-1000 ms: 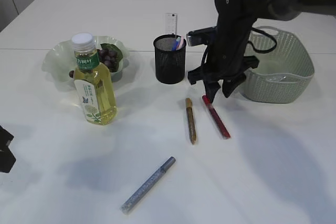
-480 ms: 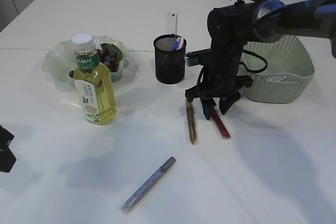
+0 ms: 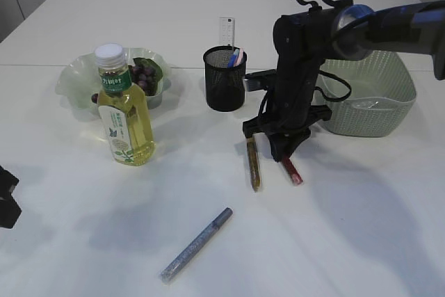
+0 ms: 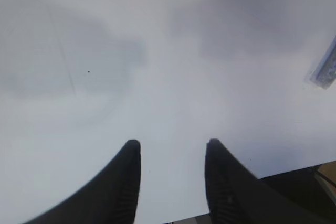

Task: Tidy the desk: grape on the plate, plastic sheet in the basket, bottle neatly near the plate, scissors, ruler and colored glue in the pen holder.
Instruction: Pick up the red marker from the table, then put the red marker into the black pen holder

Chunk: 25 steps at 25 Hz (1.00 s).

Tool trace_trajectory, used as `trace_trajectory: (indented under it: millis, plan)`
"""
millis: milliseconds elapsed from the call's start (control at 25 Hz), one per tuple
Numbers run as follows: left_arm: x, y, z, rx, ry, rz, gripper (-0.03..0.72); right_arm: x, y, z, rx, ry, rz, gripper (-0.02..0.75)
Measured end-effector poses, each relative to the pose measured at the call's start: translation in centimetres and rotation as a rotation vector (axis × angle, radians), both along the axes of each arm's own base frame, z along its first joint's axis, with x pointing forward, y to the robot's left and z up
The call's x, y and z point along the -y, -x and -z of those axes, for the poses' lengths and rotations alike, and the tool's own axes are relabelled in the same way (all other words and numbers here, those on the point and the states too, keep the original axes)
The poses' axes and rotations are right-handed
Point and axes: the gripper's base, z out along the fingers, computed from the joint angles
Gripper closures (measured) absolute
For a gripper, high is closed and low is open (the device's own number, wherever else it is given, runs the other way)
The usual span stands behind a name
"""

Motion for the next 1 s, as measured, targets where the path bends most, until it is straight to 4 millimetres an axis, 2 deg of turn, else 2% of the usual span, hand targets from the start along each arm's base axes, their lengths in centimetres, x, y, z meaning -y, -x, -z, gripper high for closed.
trace_trajectory:
  millis: [120,280,360,440,560,760,880,1000]
  plan:
    - [0.0,-0.1,0.0,0.006,0.001,-0.001,0.392,0.0,0.0,0.0,0.0,0.0,-0.004,0.625]
    - [0.0,-0.1,0.0,0.012,0.002,-0.002,0.397,-0.1,0.0,-0.2,0.002,-0.008,-0.009,0.637]
    - [0.0,-0.1,0.0,0.016,0.002,-0.002,0.398,0.1,0.0,-1.0,0.011,-0.039,-0.007,0.638]
    - [0.0,-0.2,0.0,0.019,0.003,-0.003,0.398,0.3,-0.1,-2.6,0.033,-0.096,-0.01,0.638]
    - [0.0,-0.2,-0.1,0.024,0.005,-0.005,0.398,1.1,-0.1,-6.4,0.09,-0.223,-0.023,0.638]
    - [0.1,-0.2,-0.1,0.025,0.01,-0.007,0.398,2.5,-0.7,-12.2,0.27,-0.565,-0.066,0.639]
    - [0.1,-0.2,-0.1,0.025,0.01,-0.007,0.398,2.5,-1.7,-14.3,0.426,-0.783,-0.07,0.639]
    - [0.1,-0.2,-0.1,0.025,0.01,-0.007,0.398,1.8,-2.5,-15.9,0.605,-0.929,-0.13,0.64]
